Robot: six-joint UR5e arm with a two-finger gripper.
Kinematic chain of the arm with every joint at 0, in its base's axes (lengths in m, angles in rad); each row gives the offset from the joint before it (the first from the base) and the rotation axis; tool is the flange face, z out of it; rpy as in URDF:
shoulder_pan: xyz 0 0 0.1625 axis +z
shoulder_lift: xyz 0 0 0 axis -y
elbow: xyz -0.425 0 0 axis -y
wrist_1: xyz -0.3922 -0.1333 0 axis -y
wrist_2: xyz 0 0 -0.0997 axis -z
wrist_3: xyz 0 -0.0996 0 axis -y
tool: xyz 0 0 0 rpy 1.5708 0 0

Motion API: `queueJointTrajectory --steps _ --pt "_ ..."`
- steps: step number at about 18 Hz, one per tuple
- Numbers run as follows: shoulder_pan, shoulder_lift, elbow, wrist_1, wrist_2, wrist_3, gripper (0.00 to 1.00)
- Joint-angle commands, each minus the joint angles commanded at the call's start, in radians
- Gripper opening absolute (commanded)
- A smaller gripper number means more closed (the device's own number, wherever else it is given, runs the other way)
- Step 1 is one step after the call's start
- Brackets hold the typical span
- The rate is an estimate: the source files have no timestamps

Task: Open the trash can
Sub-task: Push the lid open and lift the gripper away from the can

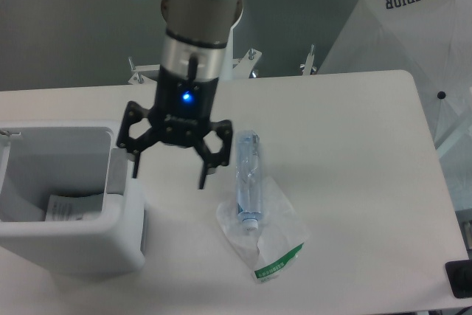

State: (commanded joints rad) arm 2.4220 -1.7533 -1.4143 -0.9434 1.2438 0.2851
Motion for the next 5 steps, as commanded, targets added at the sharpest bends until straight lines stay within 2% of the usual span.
queueJointTrajectory --steps 5 --pt "0.046 -0.002 -0.009 -0.012 0.100 0.132 1.00"
